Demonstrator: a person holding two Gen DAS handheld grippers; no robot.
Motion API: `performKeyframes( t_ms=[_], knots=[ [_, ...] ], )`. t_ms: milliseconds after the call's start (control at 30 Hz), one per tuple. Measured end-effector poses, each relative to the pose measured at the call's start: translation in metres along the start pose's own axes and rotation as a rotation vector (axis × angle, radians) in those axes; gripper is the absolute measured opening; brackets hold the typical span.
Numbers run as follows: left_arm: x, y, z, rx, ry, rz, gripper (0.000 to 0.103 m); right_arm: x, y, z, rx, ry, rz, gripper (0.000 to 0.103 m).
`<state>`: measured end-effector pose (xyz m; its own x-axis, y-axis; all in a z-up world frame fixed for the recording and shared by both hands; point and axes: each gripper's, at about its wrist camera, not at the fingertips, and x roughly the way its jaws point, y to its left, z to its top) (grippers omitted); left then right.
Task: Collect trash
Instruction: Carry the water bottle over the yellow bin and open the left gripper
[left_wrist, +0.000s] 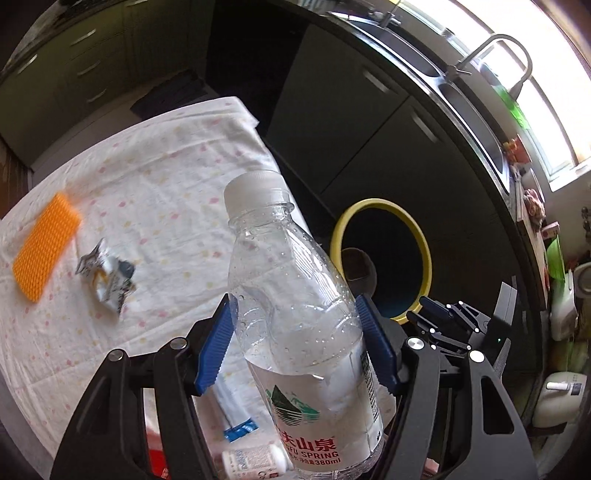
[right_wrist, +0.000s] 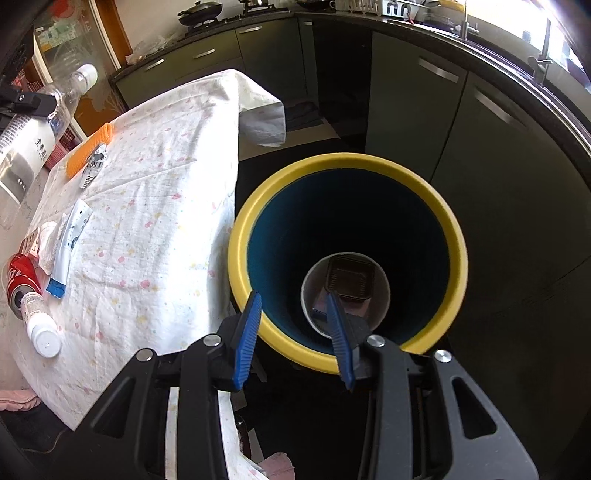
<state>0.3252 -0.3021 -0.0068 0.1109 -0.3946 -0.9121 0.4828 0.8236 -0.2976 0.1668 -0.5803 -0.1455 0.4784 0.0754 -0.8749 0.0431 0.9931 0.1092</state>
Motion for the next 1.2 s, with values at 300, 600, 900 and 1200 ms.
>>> performKeyframes(
  t_ms=[300,600,900,1200],
  knots=[
    [0.079,-0.114,0.037,0.18,0.04,-0.066,0.066,-0.025,-0.049,-0.022,0.091,-0.031,-0.037,0.035],
    [0.194,-0.177,0.04,0.247,0.237,-0.033,0.066,-0.022,-0.082,-0.04,0.156,-0.015,-0.038,0.035],
    [0.21,-0.183,0.042,0.241,0.289,-0.021,0.073,-0.017,-0.088,-0.044,0.19,-0.013,-0.031,0.035],
    [0.092,-0.142,0.005,0.22,0.116,-0.157,0.087,-0.021,-0.063,-0.042,0.148,-0.033,0.006,0.035]
  ],
)
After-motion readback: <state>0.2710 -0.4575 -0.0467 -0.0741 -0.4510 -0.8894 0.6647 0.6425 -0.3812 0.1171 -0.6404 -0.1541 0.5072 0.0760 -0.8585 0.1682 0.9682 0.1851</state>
